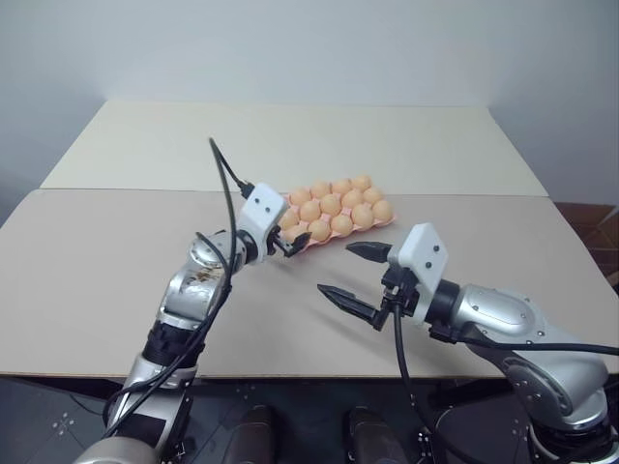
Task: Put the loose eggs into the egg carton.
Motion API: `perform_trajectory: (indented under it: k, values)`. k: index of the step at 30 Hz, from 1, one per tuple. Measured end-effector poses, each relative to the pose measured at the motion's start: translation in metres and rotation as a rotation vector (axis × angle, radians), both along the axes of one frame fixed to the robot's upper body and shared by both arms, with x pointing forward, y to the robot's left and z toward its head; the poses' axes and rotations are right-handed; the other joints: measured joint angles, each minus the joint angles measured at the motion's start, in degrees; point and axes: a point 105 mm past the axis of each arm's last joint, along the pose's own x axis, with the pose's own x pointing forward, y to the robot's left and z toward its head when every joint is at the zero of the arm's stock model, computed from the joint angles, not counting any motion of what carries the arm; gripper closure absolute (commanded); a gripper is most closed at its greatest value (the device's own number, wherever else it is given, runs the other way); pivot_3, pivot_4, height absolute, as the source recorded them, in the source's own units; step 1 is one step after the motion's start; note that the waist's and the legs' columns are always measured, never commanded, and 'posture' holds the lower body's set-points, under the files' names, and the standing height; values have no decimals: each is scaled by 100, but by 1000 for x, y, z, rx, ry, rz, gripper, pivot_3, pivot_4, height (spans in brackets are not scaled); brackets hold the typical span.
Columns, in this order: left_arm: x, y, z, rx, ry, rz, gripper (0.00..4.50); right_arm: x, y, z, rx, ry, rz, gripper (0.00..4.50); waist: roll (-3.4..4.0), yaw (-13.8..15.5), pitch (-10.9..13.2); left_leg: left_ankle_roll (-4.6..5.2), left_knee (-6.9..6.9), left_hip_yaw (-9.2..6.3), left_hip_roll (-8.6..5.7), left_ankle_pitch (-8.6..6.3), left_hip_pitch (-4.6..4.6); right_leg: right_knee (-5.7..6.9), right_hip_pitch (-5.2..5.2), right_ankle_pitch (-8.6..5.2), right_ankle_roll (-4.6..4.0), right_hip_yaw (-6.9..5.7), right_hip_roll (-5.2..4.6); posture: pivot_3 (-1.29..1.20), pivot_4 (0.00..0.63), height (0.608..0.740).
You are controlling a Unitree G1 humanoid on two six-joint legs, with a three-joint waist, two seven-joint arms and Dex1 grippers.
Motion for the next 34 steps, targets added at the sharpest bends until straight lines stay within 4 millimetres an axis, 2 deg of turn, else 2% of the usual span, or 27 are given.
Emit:
perform_trajectory:
  k: [4,6,9,13,18,22,28,34]
  values:
    - [-12,17,23,-196,-57,94,7,1,0,0,19,2,-14,0,0,-2,0,0,0,-3,1,0,0,-1,1,0,0,0,-1,0,150,740]
    - [-21,30,23,-276,-66,181,7,2,-3,-4,37,23,-45,0,-1,0,0,0,0,-4,0,0,0,-1,4,0,1,0,-2,0,150,740]
    - [-41,52,3,-314,-30,322,7,6,-11,-14,62,32,-127,0,-1,-2,-1,0,-1,-4,1,0,4,-2,6,0,1,2,-2,0,150,740]
    - [-70,68,-26,-340,14,456,7,9,-27,-38,82,53,-239,0,-2,35,-2,0,0,-2,-1,0,17,-4,24,0,0,-2,-6,0,150,740]
    - [-95,91,-47,-381,-1,656,7,10,-49,-54,227,-59,-420,0,-8,48,-9,-2,-11,6,3,-2,54,-27,59,-2,0,2,-4,0,150,740]
    - [-109,106,-58,-383,-37,793,7,16,-79,-67,303,-118,-618,0,-8,34,-11,-2,-10,10,4,-2,55,-30,59,-2,-1,6,-3,0,150,740]
    - [-128,106,-74,-386,-5,809,7,6,-87,-82,311,-143,-686,0,-7,8,-13,-3,-13,13,6,-3,50,-33,53,-8,-7,6,-6,0,150,740]
    - [-127,96,-66,-369,-52,719,7,7,-87,-87,288,-164,-695,0,-5,2,-14,-3,-13,13,8,-3,53,-33,54,-29,-42,6,-5,0,150,740]
